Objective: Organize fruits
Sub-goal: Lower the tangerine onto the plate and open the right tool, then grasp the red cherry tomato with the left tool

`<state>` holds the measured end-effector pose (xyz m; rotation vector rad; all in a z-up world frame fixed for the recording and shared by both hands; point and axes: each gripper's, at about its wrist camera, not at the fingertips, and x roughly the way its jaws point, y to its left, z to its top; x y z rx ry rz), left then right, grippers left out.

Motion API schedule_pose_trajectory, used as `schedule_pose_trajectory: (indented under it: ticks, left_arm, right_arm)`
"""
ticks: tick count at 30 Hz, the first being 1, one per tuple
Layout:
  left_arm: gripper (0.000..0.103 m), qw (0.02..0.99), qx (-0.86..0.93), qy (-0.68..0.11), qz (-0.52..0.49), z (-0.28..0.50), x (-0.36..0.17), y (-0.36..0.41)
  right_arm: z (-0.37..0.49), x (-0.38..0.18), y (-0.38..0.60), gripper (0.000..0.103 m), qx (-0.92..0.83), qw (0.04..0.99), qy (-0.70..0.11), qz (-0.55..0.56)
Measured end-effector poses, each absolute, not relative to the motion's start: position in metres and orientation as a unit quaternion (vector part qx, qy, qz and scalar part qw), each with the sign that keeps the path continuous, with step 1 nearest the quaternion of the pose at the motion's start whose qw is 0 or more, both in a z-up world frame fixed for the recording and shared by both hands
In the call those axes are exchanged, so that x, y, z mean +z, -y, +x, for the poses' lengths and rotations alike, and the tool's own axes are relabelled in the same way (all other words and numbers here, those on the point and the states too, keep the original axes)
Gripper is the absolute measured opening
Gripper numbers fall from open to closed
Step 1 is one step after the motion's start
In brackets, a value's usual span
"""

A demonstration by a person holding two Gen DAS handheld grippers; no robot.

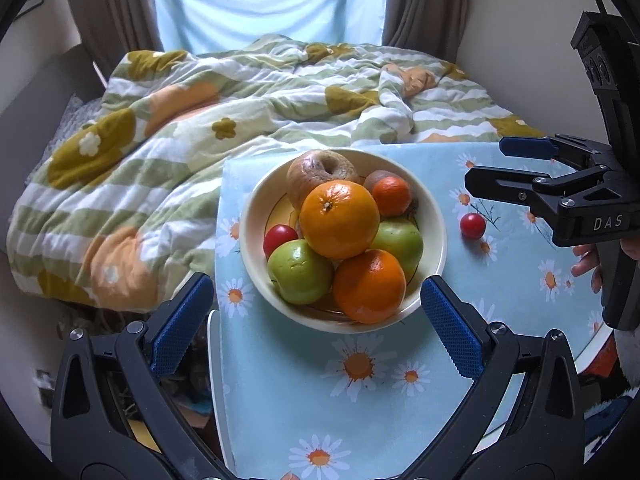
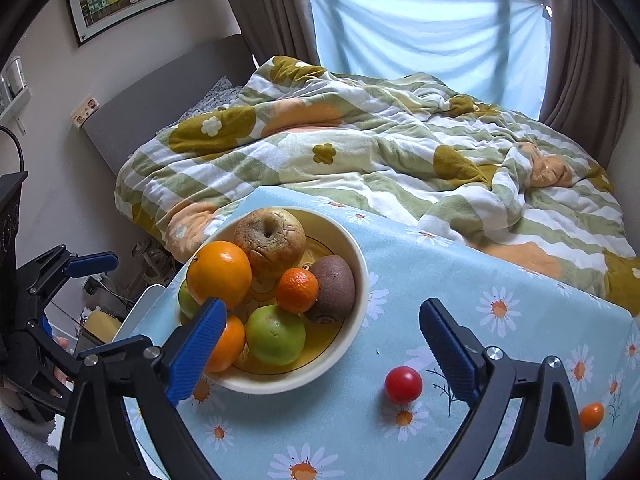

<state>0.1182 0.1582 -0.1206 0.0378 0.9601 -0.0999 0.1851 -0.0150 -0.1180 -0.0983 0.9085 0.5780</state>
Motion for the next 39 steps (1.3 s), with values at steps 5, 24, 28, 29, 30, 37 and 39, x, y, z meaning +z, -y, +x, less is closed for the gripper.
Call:
schedule_pose_trajectory:
  ticks: [5, 24, 28, 29, 30, 37, 39]
  left_arm:
    - [0.103, 0.889, -0.055, -0.453, 0.029, 0.114, -0.105, -0.142]
    - [0.103, 0.897, -0.016, -0.443, -0.002, 0.121, -0.1, -0.008]
    - [0.103, 0.893, 0.004, -0.449, -0.022, 0.129, -0.118, 0.013]
    - [0.103, 0.893, 0.007, -0.45, -0.023, 0.131, -0.123, 0.018]
    - [0.103, 0.892, 0.009, -0.452, -0.023, 0.133, -0.128, 0.024]
    - [0.096, 0.885, 0.029, -0.464, -0.017, 0.155, -0.168, 0.047]
    - [0.088, 0.88, 0.038, -0.473, -0.018, 0.163, -0.18, 0.048]
  right_arm:
    - [0.173, -0.099, 0.038, 0.096, 0.255, 0.867, -0.426, -0.034]
    - [0.144, -0.09, 0.208, 0.103, 0.154, 0.88, -0.448, -0.023]
    - [0.144, -0.1, 0.239, 0.103, 0.146, 0.877, -0.457, -0.021]
    - [0.144, -0.104, 0.245, 0.103, 0.144, 0.876, -0.46, -0.022]
    - [0.146, -0.109, 0.25, 0.103, 0.142, 0.875, -0.462, -0.022]
    - [0.154, -0.143, 0.277, 0.103, 0.133, 0.868, -0.477, -0.019]
    - [0.158, -0.154, 0.278, 0.103, 0.136, 0.864, -0.485, -0.022]
